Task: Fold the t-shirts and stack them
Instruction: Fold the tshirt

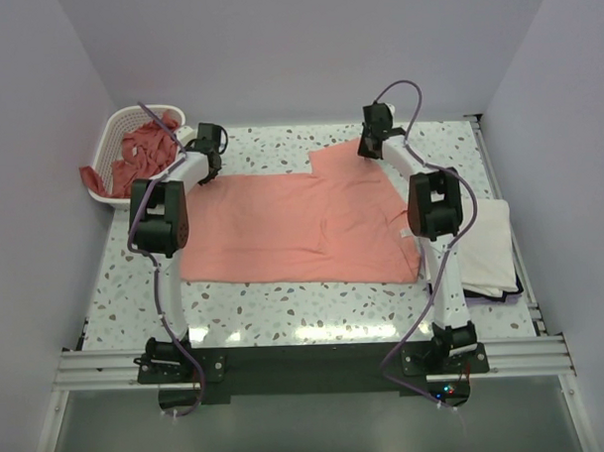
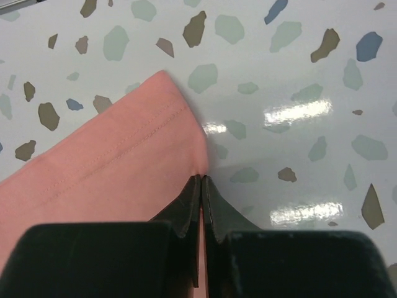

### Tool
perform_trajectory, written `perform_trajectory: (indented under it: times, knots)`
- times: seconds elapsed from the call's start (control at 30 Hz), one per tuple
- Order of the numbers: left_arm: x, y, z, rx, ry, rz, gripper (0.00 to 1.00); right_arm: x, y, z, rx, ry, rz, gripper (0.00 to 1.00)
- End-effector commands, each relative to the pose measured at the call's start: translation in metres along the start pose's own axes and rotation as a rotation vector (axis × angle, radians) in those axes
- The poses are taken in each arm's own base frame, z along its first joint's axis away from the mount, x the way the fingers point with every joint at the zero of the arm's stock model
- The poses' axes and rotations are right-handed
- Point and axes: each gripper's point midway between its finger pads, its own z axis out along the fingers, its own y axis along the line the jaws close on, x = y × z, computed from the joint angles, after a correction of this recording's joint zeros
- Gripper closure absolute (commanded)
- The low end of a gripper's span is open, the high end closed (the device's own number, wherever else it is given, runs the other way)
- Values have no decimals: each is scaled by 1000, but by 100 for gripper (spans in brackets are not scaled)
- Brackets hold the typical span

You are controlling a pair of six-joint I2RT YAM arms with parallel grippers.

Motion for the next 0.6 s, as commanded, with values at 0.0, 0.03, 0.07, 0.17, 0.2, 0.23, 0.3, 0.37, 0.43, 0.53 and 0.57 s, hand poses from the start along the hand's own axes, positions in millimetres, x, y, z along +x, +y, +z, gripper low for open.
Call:
perform_trajectory:
  times: [0.0, 0.03, 0.07, 0.17, 0.2, 0.23, 0.3, 0.37, 0.43, 0.53, 0.57]
  knots:
    - [-17, -7, -16, 52, -13, -14, 100, -28, -26, -29, 42, -33, 22, 100]
    - [-17, -8, -16, 56, -12, -16, 100, -32, -30, -31, 42, -40, 29, 100]
    - [-21, -9, -19, 62, -17, -21, 100, -40, -29, -36, 32, -55, 36, 100]
    - [-26, -11, -24, 74, -26, -32, 100, -49, -31, -44, 18, -74, 47, 100]
    - [-28, -13, -25, 79, -31, -33, 100, -48, -30, -46, 6, -73, 44, 100]
    - [-29, -13, -25, 81, -33, -34, 100, -51, -29, -47, -2, -79, 47, 100]
    - [-33, -15, -28, 90, -39, -39, 100, -58, -24, -53, -25, -95, 50, 100]
    - [-39, -16, -31, 95, -49, -44, 100, -62, -24, -54, -31, -101, 55, 100]
    - [-41, -17, -33, 100, -55, -44, 100, -70, -25, -58, -37, -115, 60, 100]
    - [-44, -19, -33, 104, -60, -45, 100, -73, -28, -63, -42, -120, 69, 100]
    - [-44, -20, -34, 107, -62, -42, 100, -75, -28, -65, -49, -127, 74, 100]
